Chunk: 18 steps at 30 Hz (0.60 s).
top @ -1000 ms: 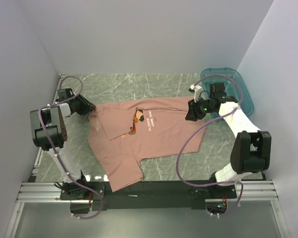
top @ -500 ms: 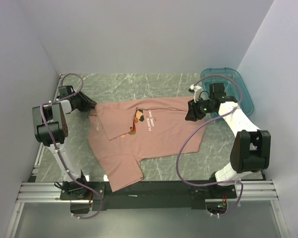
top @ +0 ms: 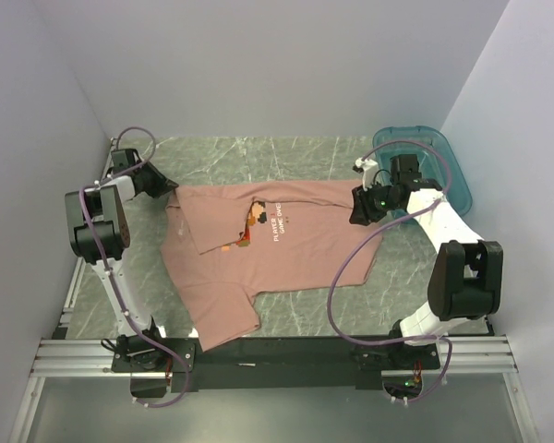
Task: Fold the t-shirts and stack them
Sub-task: Fold the tshirt
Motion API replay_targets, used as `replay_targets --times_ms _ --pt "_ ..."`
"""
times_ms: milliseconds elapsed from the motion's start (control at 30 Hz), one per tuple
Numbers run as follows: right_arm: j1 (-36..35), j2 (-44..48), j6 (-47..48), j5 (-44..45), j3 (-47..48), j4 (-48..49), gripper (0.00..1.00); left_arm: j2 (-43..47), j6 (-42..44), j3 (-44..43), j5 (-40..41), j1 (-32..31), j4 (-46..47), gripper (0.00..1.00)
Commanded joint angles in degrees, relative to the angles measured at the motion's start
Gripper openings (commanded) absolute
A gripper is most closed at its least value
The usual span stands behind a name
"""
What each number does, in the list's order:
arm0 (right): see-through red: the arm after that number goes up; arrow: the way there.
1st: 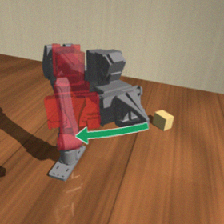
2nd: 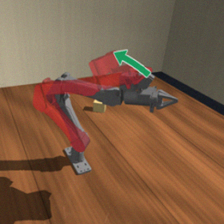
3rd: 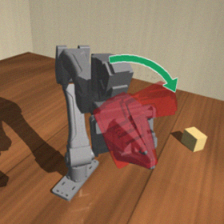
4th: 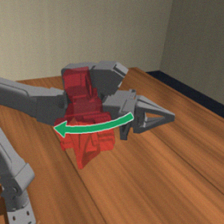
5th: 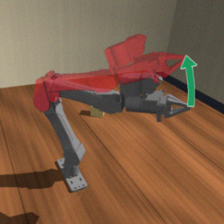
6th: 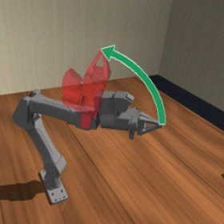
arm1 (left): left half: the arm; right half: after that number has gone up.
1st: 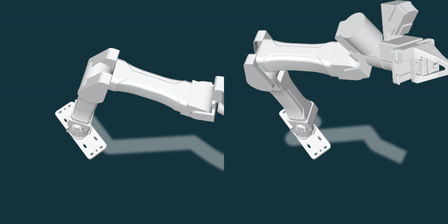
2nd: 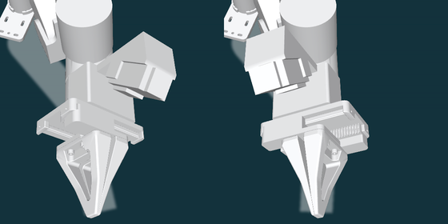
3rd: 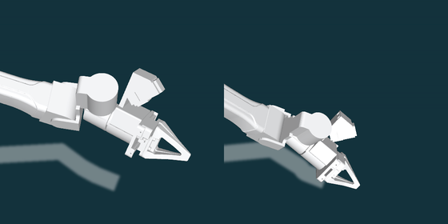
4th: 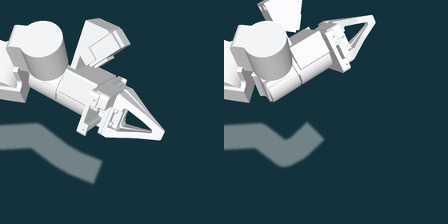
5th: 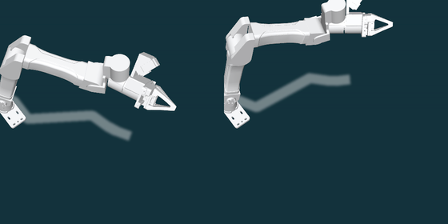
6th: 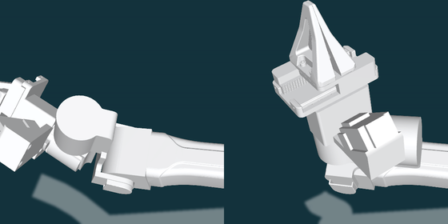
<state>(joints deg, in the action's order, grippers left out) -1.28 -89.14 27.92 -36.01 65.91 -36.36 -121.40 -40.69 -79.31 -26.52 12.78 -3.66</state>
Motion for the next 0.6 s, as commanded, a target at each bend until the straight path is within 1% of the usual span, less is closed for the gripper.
replay_targets --times_ms 0,67,100,233,333,433,500,567 --pt "1.01 -1.55 -0.68 5.14 -0.52 1.91 0.40 -1.64 1.22 -5.93 3.23 0.14 -1.52 0.01" --pt "2.94 -2.17 -1.37 6.82 -0.52 1.99 0.40 -2.87 1.57 -8.04 4.54 0.49 -2.84 0.01" --pt "3.04 -2.87 -1.64 8.92 -0.61 2.25 0.40 -3.22 1.58 -8.58 4.81 0.67 -3.02 0.01" --pt "3.21 -4.72 -2.96 12.71 -1.22 2.87 0.40 -5.15 1.58 -10.86 4.73 1.02 -3.55 0.01" --pt "2.95 -6.21 -3.05 13.33 -1.31 3.49 0.40 -6.21 2.01 -12.71 4.46 1.20 -4.16 0.01" --pt "1.55 -7.88 -2.61 17.09 0.35 5.42 0.40 -6.83 2.63 -13.68 4.55 1.55 -4.60 0.01" --pt "-1.17 -9.37 -2.87 19.82 1.85 7.08 0.40 -6.92 2.89 -13.86 4.81 2.07 -4.69 0.01" --pt "-2.84 -11.04 -3.83 21.93 5.27 7.53 0.40 -6.92 3.07 -13.42 4.81 2.78 -4.69 0.01"
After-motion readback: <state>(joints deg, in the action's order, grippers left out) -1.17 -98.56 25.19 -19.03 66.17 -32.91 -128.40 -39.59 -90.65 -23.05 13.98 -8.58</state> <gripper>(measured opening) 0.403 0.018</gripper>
